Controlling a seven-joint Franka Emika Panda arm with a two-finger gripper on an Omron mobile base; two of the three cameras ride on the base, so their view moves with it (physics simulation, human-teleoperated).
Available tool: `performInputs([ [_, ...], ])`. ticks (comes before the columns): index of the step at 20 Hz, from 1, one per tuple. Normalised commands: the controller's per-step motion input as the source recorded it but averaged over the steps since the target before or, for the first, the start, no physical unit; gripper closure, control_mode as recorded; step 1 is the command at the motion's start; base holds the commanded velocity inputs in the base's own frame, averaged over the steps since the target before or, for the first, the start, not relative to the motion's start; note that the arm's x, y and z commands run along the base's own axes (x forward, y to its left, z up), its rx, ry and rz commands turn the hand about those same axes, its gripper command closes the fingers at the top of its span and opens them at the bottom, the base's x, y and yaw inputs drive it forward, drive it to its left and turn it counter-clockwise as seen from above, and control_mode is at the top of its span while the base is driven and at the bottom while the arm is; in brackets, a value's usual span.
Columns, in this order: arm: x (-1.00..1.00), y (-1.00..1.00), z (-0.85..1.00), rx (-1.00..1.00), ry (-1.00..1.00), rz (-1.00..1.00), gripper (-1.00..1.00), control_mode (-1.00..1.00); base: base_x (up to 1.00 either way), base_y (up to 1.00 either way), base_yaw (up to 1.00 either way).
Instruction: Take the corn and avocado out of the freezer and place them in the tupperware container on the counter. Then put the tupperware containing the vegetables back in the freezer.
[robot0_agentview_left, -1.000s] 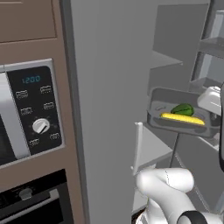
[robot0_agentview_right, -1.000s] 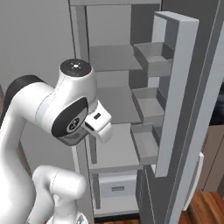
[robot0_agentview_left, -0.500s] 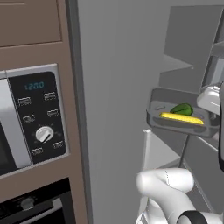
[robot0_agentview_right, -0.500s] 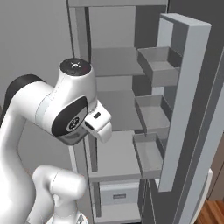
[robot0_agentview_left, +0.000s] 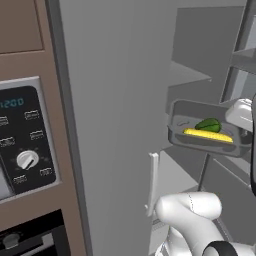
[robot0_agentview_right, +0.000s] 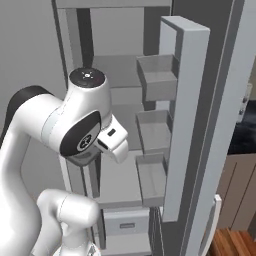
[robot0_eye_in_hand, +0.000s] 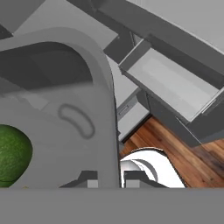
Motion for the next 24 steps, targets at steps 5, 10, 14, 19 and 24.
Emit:
performInputs([
  [5,0.0,0.0,0.0,0.0,0.0,0.0,1.0,1.0,0.27,-0.24,0.02],
  [10,0.0,0.0,0.0,0.0,0.0,0.0,1.0,1.0,0.32,-0.3,0.01],
  [14,0.0,0.0,0.0,0.0,0.0,0.0,1.0,1.0,0.31,-0.19,0.03],
  [19,0.0,0.0,0.0,0.0,0.0,0.0,1.0,1.0,0.39,-0.29,0.03],
  [24,0.0,0.0,0.0,0.0,-0.01,0.0,1.0,-1.0,0.13,-0.1,0.02],
])
